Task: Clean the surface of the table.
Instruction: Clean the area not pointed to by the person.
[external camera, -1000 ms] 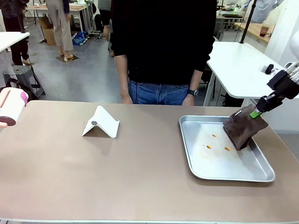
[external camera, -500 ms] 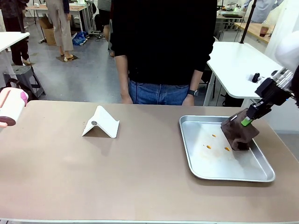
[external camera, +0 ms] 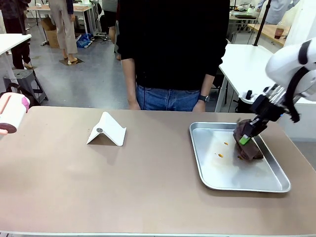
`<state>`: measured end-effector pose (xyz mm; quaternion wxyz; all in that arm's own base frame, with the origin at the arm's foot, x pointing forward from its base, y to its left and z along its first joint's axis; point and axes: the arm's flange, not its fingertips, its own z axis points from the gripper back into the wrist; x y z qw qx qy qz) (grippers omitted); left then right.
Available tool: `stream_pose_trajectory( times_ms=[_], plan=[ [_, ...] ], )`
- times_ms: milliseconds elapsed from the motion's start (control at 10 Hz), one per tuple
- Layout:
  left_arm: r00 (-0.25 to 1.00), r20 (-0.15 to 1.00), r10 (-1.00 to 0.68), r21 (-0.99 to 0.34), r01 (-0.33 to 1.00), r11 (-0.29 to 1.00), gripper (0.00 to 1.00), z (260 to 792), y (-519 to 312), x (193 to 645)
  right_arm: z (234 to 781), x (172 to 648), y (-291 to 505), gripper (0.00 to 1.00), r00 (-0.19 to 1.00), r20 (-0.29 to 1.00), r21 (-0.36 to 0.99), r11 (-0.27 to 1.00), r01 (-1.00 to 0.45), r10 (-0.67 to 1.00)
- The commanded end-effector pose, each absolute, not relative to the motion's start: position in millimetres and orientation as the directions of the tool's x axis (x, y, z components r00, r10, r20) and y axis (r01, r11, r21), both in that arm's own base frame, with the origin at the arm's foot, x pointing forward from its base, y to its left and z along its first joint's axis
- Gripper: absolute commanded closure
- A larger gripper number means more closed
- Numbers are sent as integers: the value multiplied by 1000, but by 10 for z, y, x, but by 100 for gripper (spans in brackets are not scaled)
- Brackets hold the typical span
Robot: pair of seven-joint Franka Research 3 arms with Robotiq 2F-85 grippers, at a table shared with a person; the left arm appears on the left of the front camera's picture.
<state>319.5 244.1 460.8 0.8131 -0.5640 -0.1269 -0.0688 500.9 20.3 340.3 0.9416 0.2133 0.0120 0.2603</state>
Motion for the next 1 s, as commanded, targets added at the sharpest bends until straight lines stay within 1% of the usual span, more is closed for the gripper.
stream_pose_trajectory(
  times_ms=[0,100,400,900],
  plan=[
    [958,283,39,-899,251,359,78,4638,2410,3171,3252,5098,357,100,856,43,426,766,-482,515],
    [958,283,39,-899,251,359,78,4638,2410,3171,3150,5094,446,100,852,20,430,765,-480,523],
    [958,283,39,-899,251,359,78,4638,2410,3171,3017,5065,579,100,846,16,463,746,-478,532],
    [958,283,39,-899,251,359,78,4638,2410,3171,2986,4948,768,100,814,25,612,635,-472,581]
  ],
)
